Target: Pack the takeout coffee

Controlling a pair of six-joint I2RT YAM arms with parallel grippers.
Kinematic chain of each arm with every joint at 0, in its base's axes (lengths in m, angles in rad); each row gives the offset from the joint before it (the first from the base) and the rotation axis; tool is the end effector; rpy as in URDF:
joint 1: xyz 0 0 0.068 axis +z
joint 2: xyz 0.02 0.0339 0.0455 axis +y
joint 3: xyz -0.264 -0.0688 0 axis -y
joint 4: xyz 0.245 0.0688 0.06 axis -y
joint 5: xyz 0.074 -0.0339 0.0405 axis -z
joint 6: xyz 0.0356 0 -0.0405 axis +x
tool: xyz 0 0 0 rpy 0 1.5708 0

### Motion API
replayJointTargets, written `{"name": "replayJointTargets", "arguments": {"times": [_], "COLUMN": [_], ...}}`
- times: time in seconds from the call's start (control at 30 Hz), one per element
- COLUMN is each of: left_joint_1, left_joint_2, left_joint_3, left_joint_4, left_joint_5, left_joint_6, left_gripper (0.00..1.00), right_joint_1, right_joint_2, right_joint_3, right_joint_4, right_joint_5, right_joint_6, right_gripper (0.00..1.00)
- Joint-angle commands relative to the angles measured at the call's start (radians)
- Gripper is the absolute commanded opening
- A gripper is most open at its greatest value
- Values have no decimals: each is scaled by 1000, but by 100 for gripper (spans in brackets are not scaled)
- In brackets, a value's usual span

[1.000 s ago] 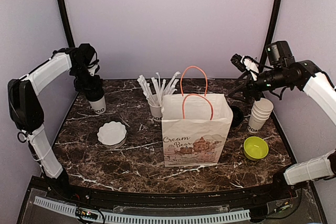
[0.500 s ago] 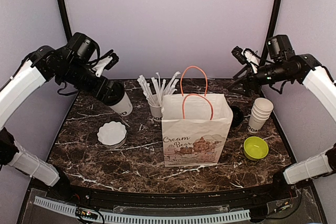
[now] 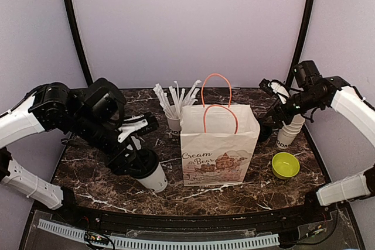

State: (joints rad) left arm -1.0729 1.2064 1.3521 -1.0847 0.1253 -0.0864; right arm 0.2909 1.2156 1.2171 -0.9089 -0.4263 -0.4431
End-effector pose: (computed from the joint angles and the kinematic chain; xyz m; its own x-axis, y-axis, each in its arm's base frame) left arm 0.1032 -0.1991 0.3669 -0.4622 0.6711 -0.5797 0.8703 0.4686 -0.1514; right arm 0.2244 0.0825 0.3375 -0.4654 -0.5468 -0.6960 -0.7799 0.6251 0.0303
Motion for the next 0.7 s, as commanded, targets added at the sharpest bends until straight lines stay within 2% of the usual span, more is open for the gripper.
{"name": "replayJointTargets", "arguments": {"times": [0.0, 0.27, 0.5, 0.67], "left_joint_1": [-113, -249, -284, -293], "left_joint_2": [27, 203, 401, 482], "left_joint_3": [-17, 2, 77, 124], "left_joint_4": [64, 133, 223, 269], "left_joint_5": [2, -49, -57, -29], "left_joint_6": [9, 76, 151, 189], "left_gripper": [66, 66, 66, 66], "right_joint_1": [-30, -45, -45, -45], "right_joint_2": [5, -31, -69, -88], "right_joint_3": [-37, -53, -71, -95], "right_joint_4": [42, 32, 26, 41], "right_joint_5": [97, -1, -53, -70], "right_joint_6": [17, 3, -23, -24], "right_gripper": [71, 71, 71, 71]}}
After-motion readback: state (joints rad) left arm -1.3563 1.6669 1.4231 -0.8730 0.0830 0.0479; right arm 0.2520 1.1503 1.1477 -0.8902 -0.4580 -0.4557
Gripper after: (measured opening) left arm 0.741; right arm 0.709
